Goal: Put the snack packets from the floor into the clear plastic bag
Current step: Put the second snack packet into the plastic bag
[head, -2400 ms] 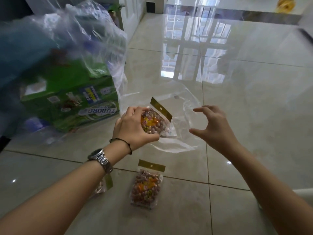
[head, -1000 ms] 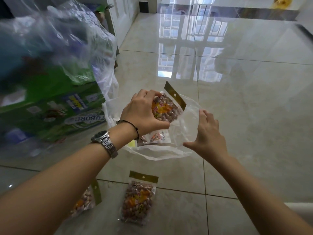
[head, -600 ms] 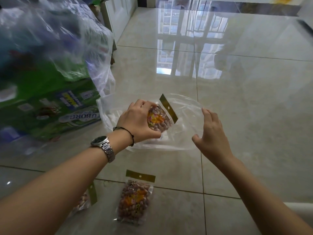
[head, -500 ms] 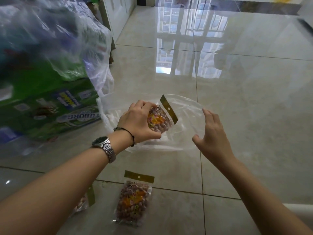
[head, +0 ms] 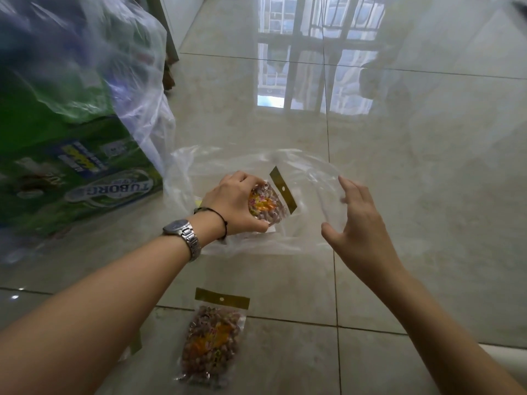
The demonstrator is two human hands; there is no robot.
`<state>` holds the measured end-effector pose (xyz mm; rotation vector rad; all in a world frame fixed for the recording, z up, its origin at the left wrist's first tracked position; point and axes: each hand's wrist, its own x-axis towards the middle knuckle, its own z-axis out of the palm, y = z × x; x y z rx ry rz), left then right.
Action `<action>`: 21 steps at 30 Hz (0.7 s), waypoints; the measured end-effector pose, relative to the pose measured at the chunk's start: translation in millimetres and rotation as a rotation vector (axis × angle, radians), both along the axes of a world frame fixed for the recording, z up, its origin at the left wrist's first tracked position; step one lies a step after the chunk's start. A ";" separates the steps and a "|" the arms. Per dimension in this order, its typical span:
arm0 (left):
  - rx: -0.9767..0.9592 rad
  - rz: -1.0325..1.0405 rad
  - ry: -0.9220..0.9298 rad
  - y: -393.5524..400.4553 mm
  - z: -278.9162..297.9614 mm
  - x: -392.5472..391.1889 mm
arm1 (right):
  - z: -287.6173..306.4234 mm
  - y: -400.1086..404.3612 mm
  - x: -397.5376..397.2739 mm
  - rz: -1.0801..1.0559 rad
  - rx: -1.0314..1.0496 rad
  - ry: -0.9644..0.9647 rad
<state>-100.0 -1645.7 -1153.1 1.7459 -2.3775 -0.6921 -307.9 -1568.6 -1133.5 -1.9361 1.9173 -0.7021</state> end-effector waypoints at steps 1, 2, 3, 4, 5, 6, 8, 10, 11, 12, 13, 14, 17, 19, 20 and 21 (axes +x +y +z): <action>0.005 0.002 0.004 -3.2 -2.5 -1.8 | -0.4 -0.1 -0.2 0.002 0.005 -0.001; 0.011 0.002 0.008 -6.2 -4.9 -3.8 | -0.8 -0.4 -0.1 0.004 0.012 -0.005; 0.016 0.000 0.012 -9.2 -7.2 -6.4 | -0.9 -0.6 0.0 0.005 0.019 -0.010; 0.022 -0.001 0.015 -11.9 -9.9 -9.0 | -1.1 -0.8 0.1 0.009 0.025 -0.017; 0.027 -0.003 0.019 -14.1 -12.7 -11.9 | -0.9 -1.1 0.3 0.013 0.028 -0.022; 0.033 -0.004 0.023 -16.0 -16.0 -14.5 | -0.8 -1.4 0.4 0.017 0.030 -0.026; 0.044 -0.003 0.032 -18.5 -23.4 -19.6 | -1.2 -2.3 -0.3 0.021 0.034 -0.033; 0.054 -0.004 0.032 -20.6 -30.9 -24.3 | -3.2 -3.9 -1.8 0.019 0.042 -0.038; 0.057 -0.007 0.030 -21.5 -34.2 -26.6 | -4.2 -4.8 -2.7 0.020 0.046 -0.040; 0.058 -0.009 0.031 -22.6 -37.3 -29.3 | -5.4 -5.7 -3.5 0.021 0.050 -0.044; 0.057 -0.010 0.036 -23.6 -39.7 -32.0 | -6.3 -6.4 -4.2 0.021 0.053 -0.052; 0.057 -0.009 0.044 -24.9 -41.9 -35.0 | -7.1 -6.9 -4.7 0.020 0.056 -0.064; 0.057 -0.016 0.069 -27.4 -47.0 -44.5 | -9.3 -8.2 -6.1 0.016 0.059 -0.084; 0.061 -0.023 0.078 -28.0 -51.4 -49.7 | -10.9 -9.0 -7.1 0.012 0.060 -0.076; 0.066 -0.024 0.081 -27.8 -53.8 -51.8 | -11.6 -9.4 -7.6 0.010 0.060 -0.072; 0.071 -0.024 0.084 -27.4 -55.9 -53.4 | -12.0 -9.7 -8.3 0.008 0.062 -0.071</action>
